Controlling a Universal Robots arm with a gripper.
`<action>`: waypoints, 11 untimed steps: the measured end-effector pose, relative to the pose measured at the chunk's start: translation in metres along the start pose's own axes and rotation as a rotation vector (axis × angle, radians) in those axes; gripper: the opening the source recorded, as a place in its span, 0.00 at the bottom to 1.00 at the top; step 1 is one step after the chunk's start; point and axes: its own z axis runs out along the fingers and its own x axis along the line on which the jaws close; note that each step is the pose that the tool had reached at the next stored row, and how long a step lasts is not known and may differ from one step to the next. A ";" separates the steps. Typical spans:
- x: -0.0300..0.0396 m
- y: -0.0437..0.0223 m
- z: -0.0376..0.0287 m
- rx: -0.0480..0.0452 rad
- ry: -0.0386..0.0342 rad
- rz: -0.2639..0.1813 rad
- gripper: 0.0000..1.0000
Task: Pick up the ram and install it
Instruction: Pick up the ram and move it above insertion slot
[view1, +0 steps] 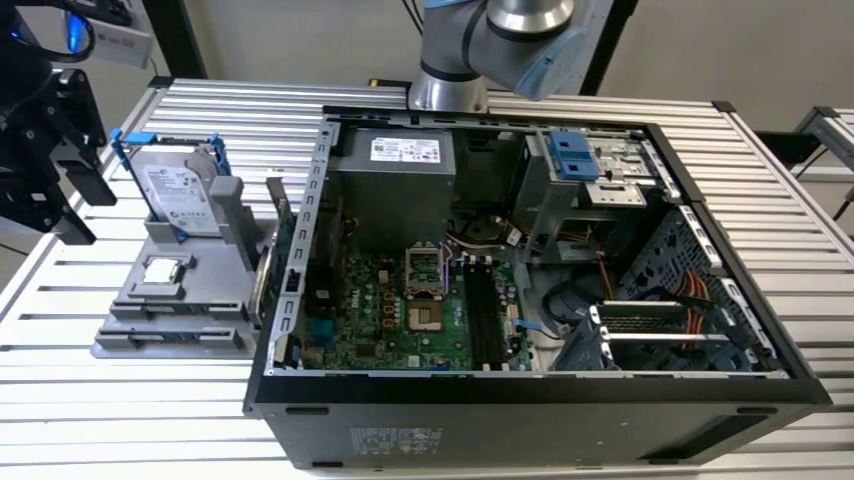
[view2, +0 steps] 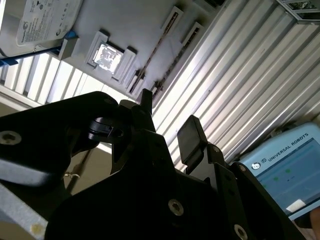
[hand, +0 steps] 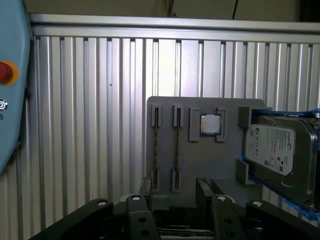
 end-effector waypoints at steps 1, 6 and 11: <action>0.0000 0.0000 0.0002 0.0001 -0.0001 0.000 1.00; 0.0000 0.0000 0.0006 0.0001 -0.0001 0.000 1.00; 0.0000 0.0000 0.0015 0.0003 -0.0002 0.000 1.00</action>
